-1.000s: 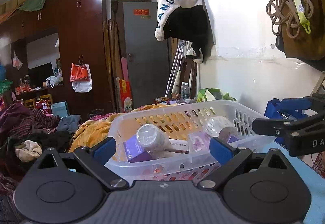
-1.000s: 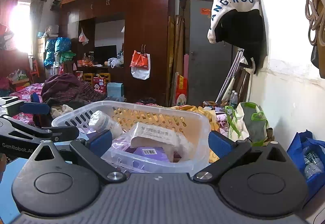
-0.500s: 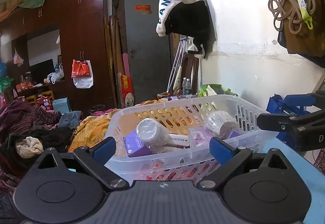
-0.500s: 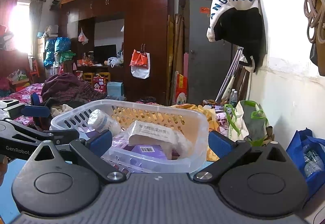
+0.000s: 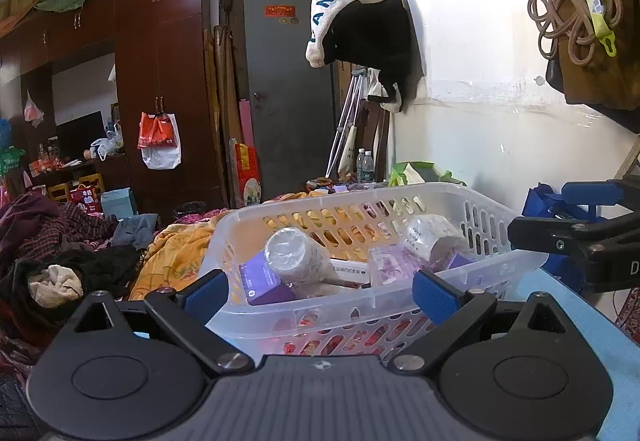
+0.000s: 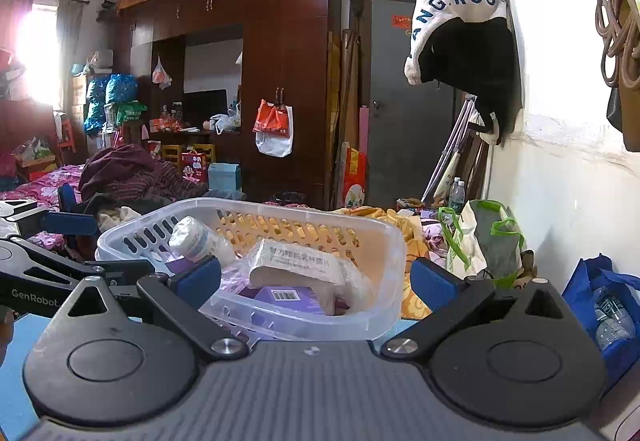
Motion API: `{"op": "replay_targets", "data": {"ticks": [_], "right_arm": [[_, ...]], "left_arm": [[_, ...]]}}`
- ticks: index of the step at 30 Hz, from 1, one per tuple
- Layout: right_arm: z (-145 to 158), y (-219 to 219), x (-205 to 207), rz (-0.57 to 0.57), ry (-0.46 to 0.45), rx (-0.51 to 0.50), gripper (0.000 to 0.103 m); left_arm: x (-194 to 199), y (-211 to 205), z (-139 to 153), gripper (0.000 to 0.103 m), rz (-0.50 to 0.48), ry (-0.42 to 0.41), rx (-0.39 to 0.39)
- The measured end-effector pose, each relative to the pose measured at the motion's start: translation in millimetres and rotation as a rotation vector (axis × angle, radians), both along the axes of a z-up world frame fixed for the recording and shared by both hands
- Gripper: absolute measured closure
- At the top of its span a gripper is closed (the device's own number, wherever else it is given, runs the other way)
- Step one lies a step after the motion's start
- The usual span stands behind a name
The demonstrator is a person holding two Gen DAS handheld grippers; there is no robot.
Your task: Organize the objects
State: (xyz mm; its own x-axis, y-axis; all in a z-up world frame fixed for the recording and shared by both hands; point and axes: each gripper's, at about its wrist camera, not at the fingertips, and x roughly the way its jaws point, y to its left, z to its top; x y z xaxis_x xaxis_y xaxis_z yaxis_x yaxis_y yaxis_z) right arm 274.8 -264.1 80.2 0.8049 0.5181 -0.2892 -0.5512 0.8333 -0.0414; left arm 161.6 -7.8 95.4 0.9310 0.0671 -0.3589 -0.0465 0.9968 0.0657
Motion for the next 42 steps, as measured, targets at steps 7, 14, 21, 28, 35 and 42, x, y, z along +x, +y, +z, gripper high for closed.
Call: {"op": "replay_targets", "data": {"ticks": [7, 14, 21, 28, 35, 42], "right_arm": [[0.5, -0.5, -0.1, -0.001, 0.0, 0.0, 0.0], [-0.9, -0.6, -1.4, 0.001, -0.001, -0.005, 0.0], [-1.5, -0.6, -1.6, 0.003, -0.001, -0.006, 0.0], [-3.0, 0.1, -0.4, 0.005, 0.002, -0.009, 0.0], [-4.3, -0.3, 0.9, 0.007, 0.006, -0.01, 0.0], [-4.3, -0.7, 1.8, 0.006, 0.006, -0.01, 0.0]], "left_arm": [[0.8, -0.6, -0.7, 0.003, -0.006, 0.004, -0.001], [2.0, -1.8, -1.8, 0.003, -0.015, 0.013, -0.004], [1.6, -2.1, -2.1, 0.003, -0.017, 0.013, -0.006], [1.8, -2.3, -2.5, 0.003, -0.018, 0.014, -0.008], [2.6, -3.3, -2.0, 0.003, -0.02, 0.017, -0.01], [2.6, -3.9, -2.8, 0.003, -0.021, 0.018, -0.012]]}}
